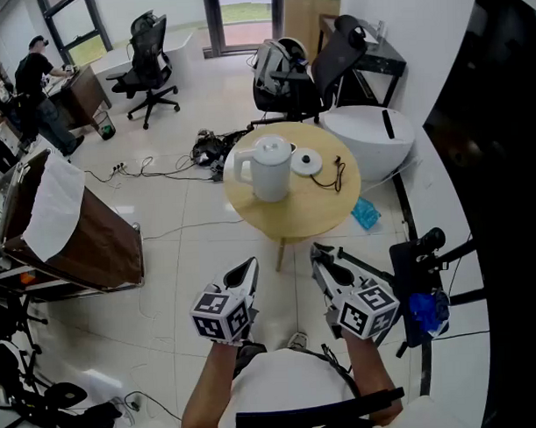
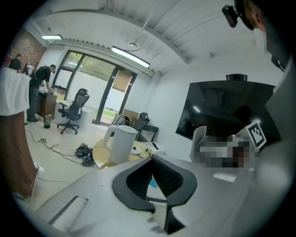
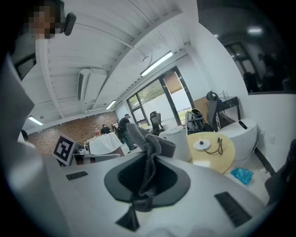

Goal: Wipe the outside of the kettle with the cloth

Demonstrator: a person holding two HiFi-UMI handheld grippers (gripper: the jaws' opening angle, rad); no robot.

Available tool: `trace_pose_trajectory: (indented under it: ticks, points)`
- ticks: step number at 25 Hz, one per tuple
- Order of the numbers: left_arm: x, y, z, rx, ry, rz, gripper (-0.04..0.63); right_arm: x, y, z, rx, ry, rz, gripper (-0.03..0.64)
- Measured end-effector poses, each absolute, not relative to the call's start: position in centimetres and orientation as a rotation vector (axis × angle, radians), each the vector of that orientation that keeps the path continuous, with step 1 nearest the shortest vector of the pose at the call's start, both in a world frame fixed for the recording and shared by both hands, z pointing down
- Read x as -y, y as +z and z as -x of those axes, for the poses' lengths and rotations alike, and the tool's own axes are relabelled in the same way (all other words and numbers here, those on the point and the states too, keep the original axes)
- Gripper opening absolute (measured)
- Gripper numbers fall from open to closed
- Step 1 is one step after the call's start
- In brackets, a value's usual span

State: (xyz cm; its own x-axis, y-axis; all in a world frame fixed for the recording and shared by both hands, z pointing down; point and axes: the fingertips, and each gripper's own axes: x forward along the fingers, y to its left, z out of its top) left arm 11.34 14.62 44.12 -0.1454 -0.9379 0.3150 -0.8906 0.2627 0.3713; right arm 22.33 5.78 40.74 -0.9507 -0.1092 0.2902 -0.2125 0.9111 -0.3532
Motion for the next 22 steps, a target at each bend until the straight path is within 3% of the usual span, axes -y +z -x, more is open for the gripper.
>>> trace_pose_trajectory:
  ticks: [12, 22]
  points:
    - [-12.8, 44.9, -9.9, 2.102, -0.090, -1.632, 0.000, -4.2, 42.4, -22.5, 2.793, 0.590, -0.138, 0.029]
    - [-9.1, 45.2, 0.2, 2.092, -0.041, -1.697, 0.000, -0.4, 42.8, -15.1, 2.792, 0.589, -0.233, 0.029]
